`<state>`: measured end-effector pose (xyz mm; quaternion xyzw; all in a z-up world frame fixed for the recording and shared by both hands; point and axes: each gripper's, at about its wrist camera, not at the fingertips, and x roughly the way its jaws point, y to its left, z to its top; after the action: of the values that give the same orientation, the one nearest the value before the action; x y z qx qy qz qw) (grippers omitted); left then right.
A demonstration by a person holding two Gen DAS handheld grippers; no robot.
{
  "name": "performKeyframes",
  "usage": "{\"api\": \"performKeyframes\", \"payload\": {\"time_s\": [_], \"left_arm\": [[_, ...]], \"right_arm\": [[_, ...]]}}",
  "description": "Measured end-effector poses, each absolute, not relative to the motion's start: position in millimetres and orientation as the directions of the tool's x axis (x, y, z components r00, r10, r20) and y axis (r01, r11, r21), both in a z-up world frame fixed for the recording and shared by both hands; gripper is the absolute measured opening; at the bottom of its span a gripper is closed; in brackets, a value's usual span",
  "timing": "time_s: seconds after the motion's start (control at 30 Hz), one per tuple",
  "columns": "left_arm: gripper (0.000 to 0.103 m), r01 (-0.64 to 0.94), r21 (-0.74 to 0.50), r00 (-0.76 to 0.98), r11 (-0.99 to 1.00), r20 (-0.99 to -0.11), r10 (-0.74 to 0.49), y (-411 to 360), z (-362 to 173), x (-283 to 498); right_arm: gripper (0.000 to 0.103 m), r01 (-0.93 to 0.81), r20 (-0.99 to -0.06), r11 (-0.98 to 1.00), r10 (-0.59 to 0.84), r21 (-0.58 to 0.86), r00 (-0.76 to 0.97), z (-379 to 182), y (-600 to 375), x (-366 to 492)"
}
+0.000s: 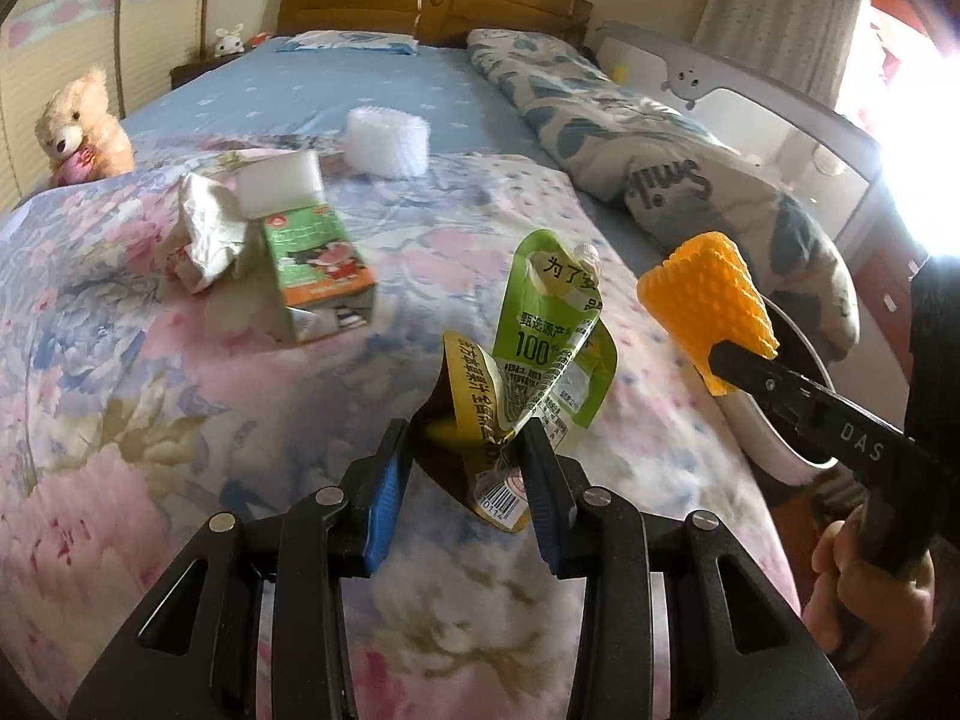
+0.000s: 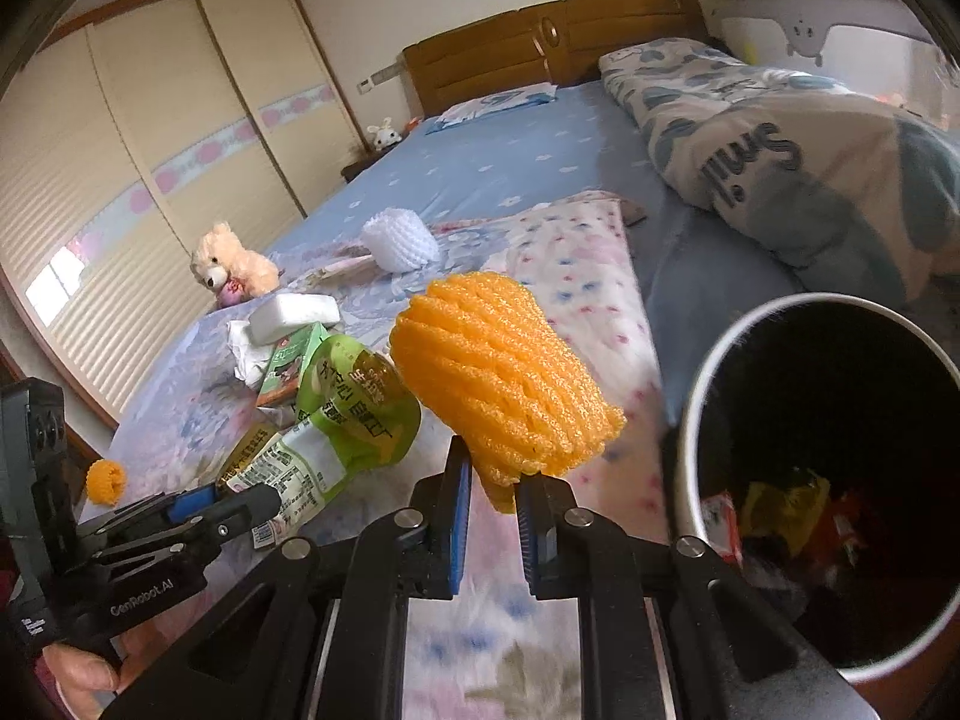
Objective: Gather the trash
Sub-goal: 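Carry the green pouch with the left tool while the right tool carries the orange net over the bin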
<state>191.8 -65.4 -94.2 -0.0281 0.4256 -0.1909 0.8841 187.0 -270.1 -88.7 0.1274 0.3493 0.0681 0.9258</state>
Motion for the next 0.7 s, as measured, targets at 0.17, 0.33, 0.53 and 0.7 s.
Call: {"api": "performKeyframes", "payload": {"time_s": [0.17, 0.33, 0.53, 0.7], "left_arm": [[0.035, 0.354, -0.210, 0.562, 0.911, -0.731, -0.387, -81, -88, 179], [0.035, 0.392, -0.204, 0.557, 0.897, -0.723, -0.408, -100, -83, 168], [0.035, 0.434, -0.194, 0.546, 0.880, -0.720, -0.428, -122, -78, 155], [0.035, 0.462, -0.187, 0.533, 0.867, -0.723, -0.440, -139, -76, 148]], "right_arm": [[0.014, -0.007, -0.622, 0.957, 0.193, 0.289, 0.759, -86, -281, 165], [0.014, 0.025, -0.615, 0.955, 0.169, 0.294, 0.770, -85, -296, 143], [0.014, 0.071, -0.613, 0.950, 0.137, 0.303, 0.778, -84, -318, 124], [0.014, 0.099, -0.607, 0.946, 0.116, 0.310, 0.786, -83, -333, 109]]}}
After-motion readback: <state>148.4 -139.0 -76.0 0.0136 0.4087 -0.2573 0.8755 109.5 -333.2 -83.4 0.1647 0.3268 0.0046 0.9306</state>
